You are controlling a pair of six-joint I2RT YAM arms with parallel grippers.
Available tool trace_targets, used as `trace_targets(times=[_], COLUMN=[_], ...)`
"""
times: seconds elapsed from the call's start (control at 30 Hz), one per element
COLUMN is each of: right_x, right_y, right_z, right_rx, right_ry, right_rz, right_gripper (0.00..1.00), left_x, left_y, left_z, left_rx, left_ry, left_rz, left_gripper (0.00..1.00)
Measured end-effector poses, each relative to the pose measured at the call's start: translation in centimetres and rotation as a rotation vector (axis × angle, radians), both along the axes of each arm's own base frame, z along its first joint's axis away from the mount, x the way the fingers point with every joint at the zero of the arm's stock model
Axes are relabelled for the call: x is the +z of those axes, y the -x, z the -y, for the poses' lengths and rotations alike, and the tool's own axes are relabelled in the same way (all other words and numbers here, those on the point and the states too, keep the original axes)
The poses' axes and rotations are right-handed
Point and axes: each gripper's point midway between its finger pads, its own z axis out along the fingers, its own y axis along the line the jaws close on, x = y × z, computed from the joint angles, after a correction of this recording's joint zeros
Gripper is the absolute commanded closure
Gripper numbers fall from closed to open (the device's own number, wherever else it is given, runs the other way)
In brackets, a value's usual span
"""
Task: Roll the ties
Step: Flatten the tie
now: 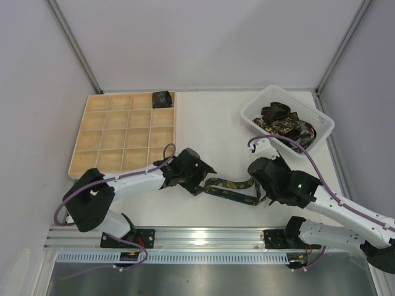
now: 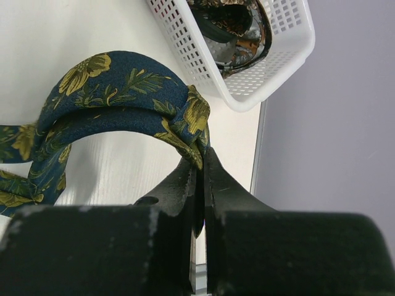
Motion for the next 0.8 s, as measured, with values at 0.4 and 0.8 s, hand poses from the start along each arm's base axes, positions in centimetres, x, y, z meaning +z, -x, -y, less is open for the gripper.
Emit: trace_targets(times=[0.4,0.8], right_x=[0.4,0.7], right_y=[-0.2,-0.2], right_z=[-0.4,-0.3], right_rx=[0.016,0.028], right_ry=[-0.02,-0.016], right_rz=[0.014,0.022], right_gripper=[1.0,1.0], left_x=[-1.4,-2.2], left_y=[0.0,0.3], left_z=[0.6,0.9], left_rx=[0.001,0.02], left_ry=[-0.054,-0.067], left_rz=[-0.062,-0.093], left_gripper=[0.18,0.54])
